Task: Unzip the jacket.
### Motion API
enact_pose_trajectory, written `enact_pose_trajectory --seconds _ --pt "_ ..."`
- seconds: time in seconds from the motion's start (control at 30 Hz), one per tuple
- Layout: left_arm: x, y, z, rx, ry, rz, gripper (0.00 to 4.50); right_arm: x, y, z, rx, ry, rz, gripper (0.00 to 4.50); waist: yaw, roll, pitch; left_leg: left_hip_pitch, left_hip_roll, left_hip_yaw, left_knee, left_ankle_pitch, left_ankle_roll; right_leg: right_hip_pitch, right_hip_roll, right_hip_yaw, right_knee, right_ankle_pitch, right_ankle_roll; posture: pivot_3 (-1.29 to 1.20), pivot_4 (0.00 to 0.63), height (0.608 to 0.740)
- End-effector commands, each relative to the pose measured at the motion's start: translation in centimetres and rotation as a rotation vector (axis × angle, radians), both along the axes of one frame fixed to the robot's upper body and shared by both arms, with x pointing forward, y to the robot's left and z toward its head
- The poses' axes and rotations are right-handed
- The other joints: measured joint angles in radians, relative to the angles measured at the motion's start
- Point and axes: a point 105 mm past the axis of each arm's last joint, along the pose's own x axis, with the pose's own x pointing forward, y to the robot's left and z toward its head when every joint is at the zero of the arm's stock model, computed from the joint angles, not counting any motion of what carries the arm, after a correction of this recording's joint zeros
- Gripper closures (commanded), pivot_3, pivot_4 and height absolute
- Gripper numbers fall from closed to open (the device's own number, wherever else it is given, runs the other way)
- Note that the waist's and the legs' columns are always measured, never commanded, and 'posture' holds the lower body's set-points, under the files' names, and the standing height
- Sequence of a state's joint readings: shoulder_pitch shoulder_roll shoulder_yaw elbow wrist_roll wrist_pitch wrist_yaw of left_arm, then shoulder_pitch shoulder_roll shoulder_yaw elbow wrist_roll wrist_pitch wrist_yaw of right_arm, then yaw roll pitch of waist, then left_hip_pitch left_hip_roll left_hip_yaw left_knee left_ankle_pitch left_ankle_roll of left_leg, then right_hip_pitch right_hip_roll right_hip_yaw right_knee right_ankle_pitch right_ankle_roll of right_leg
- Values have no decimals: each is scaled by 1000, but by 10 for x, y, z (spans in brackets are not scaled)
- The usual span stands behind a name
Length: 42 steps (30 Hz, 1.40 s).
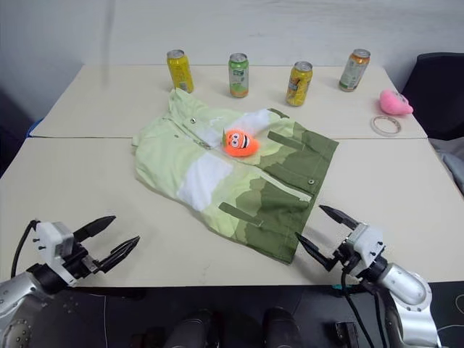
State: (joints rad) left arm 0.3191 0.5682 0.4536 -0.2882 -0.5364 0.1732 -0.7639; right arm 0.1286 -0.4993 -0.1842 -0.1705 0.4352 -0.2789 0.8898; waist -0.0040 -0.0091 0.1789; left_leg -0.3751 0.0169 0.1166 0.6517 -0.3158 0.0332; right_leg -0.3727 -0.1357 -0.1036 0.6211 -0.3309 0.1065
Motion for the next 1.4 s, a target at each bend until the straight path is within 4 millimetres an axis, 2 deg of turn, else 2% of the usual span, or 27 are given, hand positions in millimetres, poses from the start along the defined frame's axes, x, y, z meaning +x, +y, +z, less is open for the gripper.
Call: enact_pose_trajectory --seconds 0.03,0.13,0.2,0.27,0.33,0.37,0.4,0.47,0.57,0.73,0.93,1.03,1.13,1.27,1.37,1.4 --pt "2 11 4 9 -35 25 0 -4 22 25 52 -93 92 64 0 0 0 0 0 0 0 0 0 0 0 0 0 0 0 0 150 740" --pt "14 18 4 -111 15 79 0 -2 33 38 63 -149 118 64 3 0 0 0 0 0 0 0 0 0 0 0 1 0 0 0 150 740" --pt "41 22 10 -281 82 173 0 0 37 43 73 -170 121 64 14 0 0 0 0 -1 1 0 0 0 0 0 1 0 0 0 150 740" --pt "70 19 20 -351 95 232 0 3 38 44 75 -173 122 64 23 -1 0 -1 -1 -4 3 1 1 0 -1 -1 3 0 0 0 150 740" --pt "98 10 35 -382 83 264 0 5 40 44 74 -174 121 64 30 -1 0 -1 -2 -4 4 1 1 2 -1 -2 4 0 0 0 150 740" --pt "106 7 40 -390 83 272 0 5 40 44 73 -174 121 64 28 -2 -1 -1 -2 -4 4 1 1 2 -1 -2 5 0 0 0 150 740" --pt "126 1 51 -406 72 279 0 7 41 45 75 -174 115 64 26 -2 -1 -1 -2 -4 5 1 1 2 0 -2 6 0 1 0 150 740" --pt "152 -8 64 -392 81 283 0 11 42 46 77 -175 110 64 27 -3 0 -1 -2 -4 6 1 1 2 2 -3 7 1 1 0 150 740" --pt "179 -13 67 -332 113 299 0 14 44 47 78 -174 106 64 18 -3 -1 -3 -2 0 7 1 0 0 6 -7 7 1 1 0 150 740" --pt "202 -7 61 -234 138 375 0 17 43 49 78 -169 70 64 -1 -4 0 -3 -2 2 5 1 1 -2 9 -7 7 1 1 0 150 740" --pt "208 -3 58 -236 158 415 0 16 35 51 89 -160 18 64 3 -5 1 -4 -1 1 8 1 1 -1 5 -7 7 1 1 0 150 740" --pt "207 -8 37 -185 254 398 607 13 36 49 100 -146 27 0 6 -5 0 -4 -1 0 10 1 1 -1 5 -7 8 1 2 0 150 740" --pt "205 -15 25 -172 313 367 1618 14 36 48 103 -146 27 0 5 -5 0 -5 -2 0 10 1 1 -1 6 -7 8 1 2 0 150 740" --pt "203 -19 25 -149 288 333 2818 16 35 47 105 -149 28 0 4 -5 0 -5 -1 0 10 1 1 -1 6 -7 8 1 2 0 150 740" --pt "188 -32 27 -113 281 238 3732 16 35 44 96 -146 47 0 2 -5 0 -5 -1 0 10 1 1 -1 5 -6 8 1 2 0 150 740" --pt "177 -33 25 -96 289 218 4039 16 33 43 93 -143 49 0 2 -5 0 -5 -1 0 10 1 1 -1 5 -5 9 1 2 0 150 740"
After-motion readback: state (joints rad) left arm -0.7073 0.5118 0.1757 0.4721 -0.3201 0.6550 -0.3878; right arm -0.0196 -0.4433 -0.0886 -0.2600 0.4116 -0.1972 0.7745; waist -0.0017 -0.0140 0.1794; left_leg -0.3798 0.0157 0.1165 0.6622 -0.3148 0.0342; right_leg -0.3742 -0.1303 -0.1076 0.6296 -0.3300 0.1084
